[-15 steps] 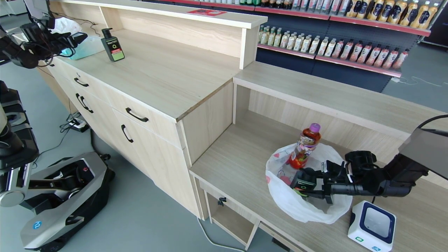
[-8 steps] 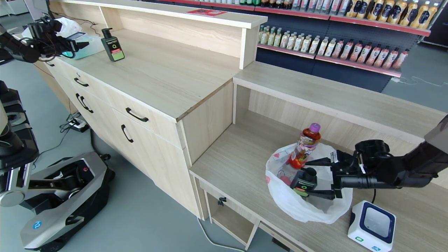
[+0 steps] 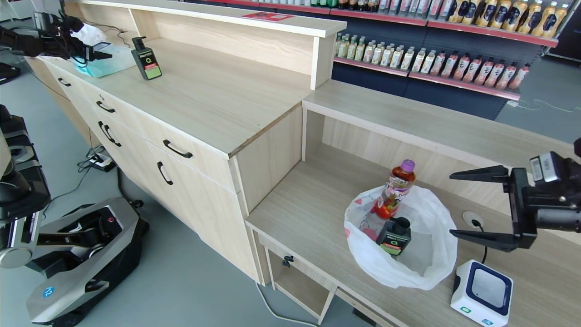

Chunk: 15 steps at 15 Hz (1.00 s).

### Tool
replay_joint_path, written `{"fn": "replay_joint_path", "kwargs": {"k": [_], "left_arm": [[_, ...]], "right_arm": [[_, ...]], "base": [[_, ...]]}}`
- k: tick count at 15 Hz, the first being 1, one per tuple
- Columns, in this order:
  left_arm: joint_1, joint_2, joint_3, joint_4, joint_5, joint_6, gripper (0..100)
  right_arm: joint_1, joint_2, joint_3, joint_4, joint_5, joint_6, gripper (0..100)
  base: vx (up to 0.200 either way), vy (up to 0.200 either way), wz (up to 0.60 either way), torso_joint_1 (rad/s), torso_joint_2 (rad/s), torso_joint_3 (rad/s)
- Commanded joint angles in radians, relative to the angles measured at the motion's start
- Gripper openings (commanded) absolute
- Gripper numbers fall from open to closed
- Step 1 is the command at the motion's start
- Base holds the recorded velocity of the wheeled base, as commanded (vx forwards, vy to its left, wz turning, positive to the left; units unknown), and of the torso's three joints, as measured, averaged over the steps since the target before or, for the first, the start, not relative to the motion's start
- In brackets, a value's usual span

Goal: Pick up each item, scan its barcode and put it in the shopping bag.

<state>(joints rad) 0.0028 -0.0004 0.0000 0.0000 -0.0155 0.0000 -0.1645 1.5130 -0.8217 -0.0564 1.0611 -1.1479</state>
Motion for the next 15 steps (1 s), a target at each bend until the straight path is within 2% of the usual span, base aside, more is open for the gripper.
{"fn": "replay_joint_path", "kwargs": {"k": [1,2,3,4,6,7,8,9,12,13,15], "left_arm": [[0.000,0.000,0.000,0.000,0.000,0.002,100],[0.000,0.000,0.000,0.000,0.000,0.000,100],[0.000,0.000,0.000,0.000,0.000,0.000,100],[0.000,0.000,0.000,0.000,0.000,0.002,100],[0.000,0.000,0.000,0.000,0.000,0.000,100],[0.000,0.000,0.000,0.000,0.000,0.000,100],[0.000,0.000,0.000,0.000,0.000,0.000,100],[0.000,0.000,0.000,0.000,0.000,0.000,100],[0.000,0.000,0.000,0.002,0.000,0.000,100],[0.000,0.000,0.000,0.002,0.000,0.000,100],[0.000,0.000,0.000,0.000,0.000,0.000,100]], "right_arm": [[-0.041,-0.277,0.039,0.032,0.000,0.007,100],[-0.038,-0.287,0.012,0.021,-0.003,0.020,100],[0.019,-0.323,-0.043,-0.022,-0.009,0.128,100],[0.068,-0.353,-0.059,-0.057,-0.058,0.223,100],[0.194,-0.436,-0.065,-0.143,-0.320,0.496,100],[0.223,-0.453,-0.065,-0.148,-0.383,0.554,100],[0.250,-0.471,-0.054,-0.146,-0.498,0.586,100],[0.250,-0.478,-0.039,-0.143,-0.526,0.588,100],[0.146,-0.560,0.157,-0.151,-0.702,0.606,100],[0.112,-0.602,0.210,-0.152,-0.757,0.652,100],[0.063,-0.671,0.276,-0.171,-0.774,0.737,100]], "base": [[0.000,0.000,-0.60,0.002,0.00,0.002],[0.000,0.000,-0.60,-0.007,0.00,0.002],[0.000,0.000,-0.60,0.007,0.00,0.002],[0.000,0.000,-0.60,0.007,0.00,-0.002],[0.000,0.000,-0.60,0.002,0.00,0.007],[0.000,0.000,-0.60,-0.002,0.00,0.002],[0.000,0.000,-0.60,0.002,0.00,0.007],[0.000,0.000,-0.60,0.002,0.00,0.002],[0.000,0.000,-0.60,-0.001,0.00,0.001],[0.000,0.000,-0.60,0.002,0.00,0.002],[0.000,0.000,-0.30,-0.001,0.00,0.001]]}}
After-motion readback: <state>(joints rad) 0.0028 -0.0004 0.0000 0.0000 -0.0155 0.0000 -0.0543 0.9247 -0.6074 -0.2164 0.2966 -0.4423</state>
